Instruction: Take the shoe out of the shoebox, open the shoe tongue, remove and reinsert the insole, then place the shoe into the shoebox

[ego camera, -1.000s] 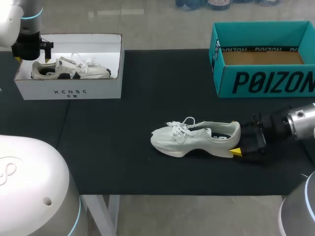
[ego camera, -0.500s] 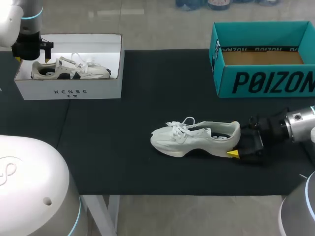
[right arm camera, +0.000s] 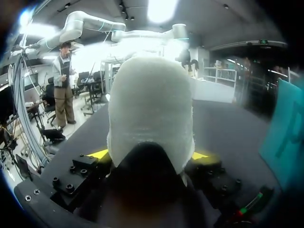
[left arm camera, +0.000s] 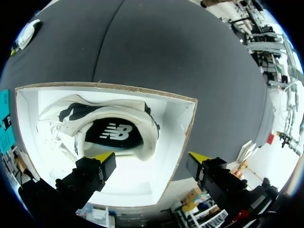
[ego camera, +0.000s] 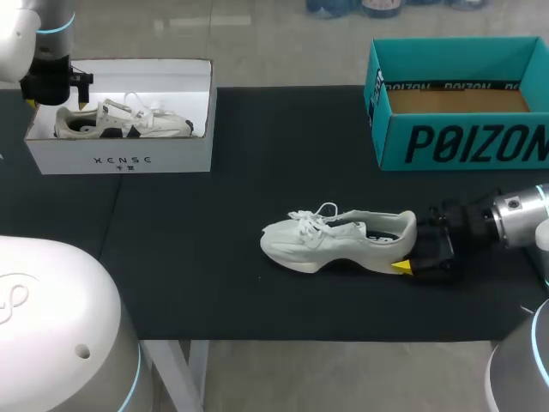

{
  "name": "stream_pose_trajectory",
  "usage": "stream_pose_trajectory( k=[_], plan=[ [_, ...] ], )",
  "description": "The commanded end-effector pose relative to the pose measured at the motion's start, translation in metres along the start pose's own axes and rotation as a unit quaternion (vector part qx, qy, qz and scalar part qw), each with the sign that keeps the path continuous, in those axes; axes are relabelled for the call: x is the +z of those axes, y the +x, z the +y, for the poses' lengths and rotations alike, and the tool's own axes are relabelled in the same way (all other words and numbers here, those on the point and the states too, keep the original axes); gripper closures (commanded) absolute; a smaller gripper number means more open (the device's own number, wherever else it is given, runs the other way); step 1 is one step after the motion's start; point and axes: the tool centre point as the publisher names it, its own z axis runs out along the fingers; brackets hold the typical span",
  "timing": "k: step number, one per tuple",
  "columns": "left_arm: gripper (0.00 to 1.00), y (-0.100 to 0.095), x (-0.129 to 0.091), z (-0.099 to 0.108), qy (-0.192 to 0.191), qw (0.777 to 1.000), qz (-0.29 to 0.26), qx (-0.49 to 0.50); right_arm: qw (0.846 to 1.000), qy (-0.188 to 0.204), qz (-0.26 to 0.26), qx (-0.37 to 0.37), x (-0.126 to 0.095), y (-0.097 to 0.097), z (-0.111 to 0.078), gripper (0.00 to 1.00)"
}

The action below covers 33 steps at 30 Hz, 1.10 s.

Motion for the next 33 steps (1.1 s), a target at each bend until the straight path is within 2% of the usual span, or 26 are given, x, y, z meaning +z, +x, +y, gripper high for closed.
stream_pose_trajectory(
  k=[1,27,33],
  plan=[
    [0.00,0.000,0.000,-0.001,-0.001,1.000,0.000,0.000,1.000,0.002,-0.002,0.001,0.008,0.001,-0.002,1.00],
    [0.00,0.000,0.000,-0.001,-0.001,1.000,0.000,0.000,1.000,0.002,-0.002,0.001,0.008,0.001,-0.002,1.00],
    [0.00,-0.043,-0.051,-0.034,-0.030,0.999,0.010,-0.012,1.000,0.002,-0.002,0.001,0.008,0.001,-0.002,1.00]
  ],
)
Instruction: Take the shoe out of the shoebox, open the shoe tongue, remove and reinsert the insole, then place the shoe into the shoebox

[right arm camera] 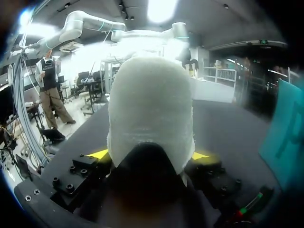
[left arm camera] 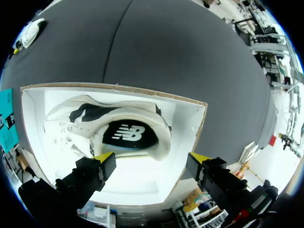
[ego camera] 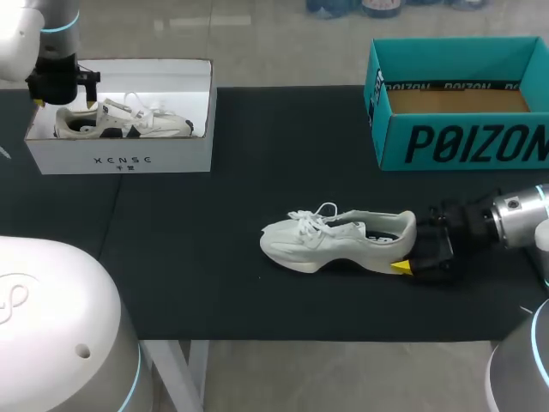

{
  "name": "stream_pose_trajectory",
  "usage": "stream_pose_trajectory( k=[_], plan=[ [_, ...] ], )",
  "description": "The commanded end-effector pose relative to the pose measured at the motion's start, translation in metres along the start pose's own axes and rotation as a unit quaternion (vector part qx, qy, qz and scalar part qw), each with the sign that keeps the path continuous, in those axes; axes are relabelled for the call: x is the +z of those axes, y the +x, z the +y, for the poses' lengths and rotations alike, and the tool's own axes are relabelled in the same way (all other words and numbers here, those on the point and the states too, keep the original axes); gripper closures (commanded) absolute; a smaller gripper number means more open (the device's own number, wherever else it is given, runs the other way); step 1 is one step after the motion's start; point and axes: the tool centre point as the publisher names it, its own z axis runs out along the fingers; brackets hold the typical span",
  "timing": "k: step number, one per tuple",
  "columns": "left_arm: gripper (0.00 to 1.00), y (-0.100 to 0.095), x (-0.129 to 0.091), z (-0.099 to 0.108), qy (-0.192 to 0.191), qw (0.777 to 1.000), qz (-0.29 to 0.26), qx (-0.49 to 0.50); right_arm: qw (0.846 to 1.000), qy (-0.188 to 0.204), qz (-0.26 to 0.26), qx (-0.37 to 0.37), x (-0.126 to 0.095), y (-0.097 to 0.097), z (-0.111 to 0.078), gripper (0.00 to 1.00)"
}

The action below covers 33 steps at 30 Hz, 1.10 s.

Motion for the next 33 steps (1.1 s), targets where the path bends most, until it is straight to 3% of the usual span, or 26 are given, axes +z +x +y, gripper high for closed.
stream_pose_trajectory(
  k=[1,9,20,27,31,33],
  plan=[
    [0.00,-0.026,-0.047,-0.035,-0.032,0.999,0.027,-0.005,1.000,0.002,-0.001,0.000,0.007,0.000,-0.003,1.00],
    [0.00,-0.052,-0.079,-0.066,-0.010,1.000,0.016,-0.026,1.000,0.002,-0.001,0.000,0.007,0.000,-0.003,1.00],
    [0.00,-0.078,-0.081,-0.127,0.069,0.990,-0.022,-0.119,1.000,0.002,-0.001,0.000,0.007,0.000,-0.003,1.00],
    [0.00,-0.101,-0.090,-0.164,0.070,0.984,-0.007,-0.161,1.000,0.002,-0.001,0.000,0.007,0.000,-0.003,1.00],
    [0.00,-0.120,-0.099,-0.178,0.074,0.985,0.007,-0.155,1.000,0.002,-0.001,0.000,0.007,0.000,-0.003,1.00],
    [0.00,-0.120,-0.099,-0.178,0.074,0.985,0.007,-0.155,1.000,0.002,-0.001,0.000,0.007,0.000,-0.003,1.00]
  ],
)
